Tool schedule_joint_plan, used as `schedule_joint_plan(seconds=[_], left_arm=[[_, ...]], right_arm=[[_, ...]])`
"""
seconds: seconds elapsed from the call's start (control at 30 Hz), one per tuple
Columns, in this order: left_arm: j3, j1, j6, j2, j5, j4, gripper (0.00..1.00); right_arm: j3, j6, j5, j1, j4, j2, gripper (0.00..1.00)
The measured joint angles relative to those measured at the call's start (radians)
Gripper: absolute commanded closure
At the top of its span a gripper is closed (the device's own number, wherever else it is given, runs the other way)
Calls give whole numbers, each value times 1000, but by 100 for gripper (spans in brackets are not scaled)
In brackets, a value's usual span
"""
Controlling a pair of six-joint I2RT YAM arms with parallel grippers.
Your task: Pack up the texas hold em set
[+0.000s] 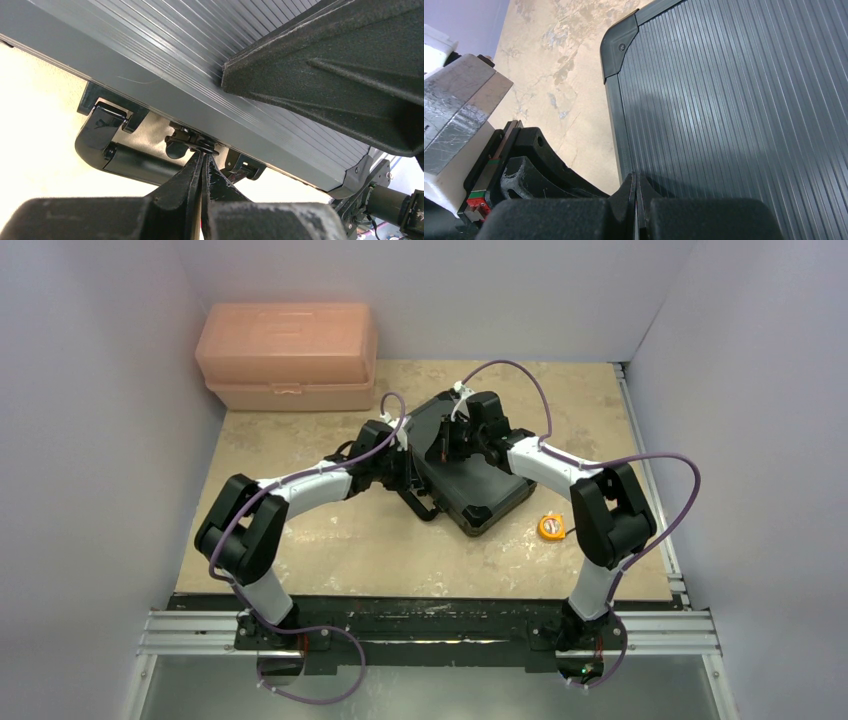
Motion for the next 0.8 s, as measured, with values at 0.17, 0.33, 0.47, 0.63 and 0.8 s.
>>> schedule_joint_plan(seconds=[0.17,0.33,0.47,0.63,0.8], left_arm=[[7,0,1,0,-2,-9,100],[19,0,2,2,-3,-25,100],[39,0,3,9,-4,-51,100],[63,0,4,13,-7,-82,100],[100,0,10,17,-11,-95,100]], right_arm=[[0,0,0,0,0,0,100],[0,0,0,0,0,0,100],[0,0,0,0,0,0,100],[0,0,0,0,0,0,100],[0,0,0,0,0,0,100]])
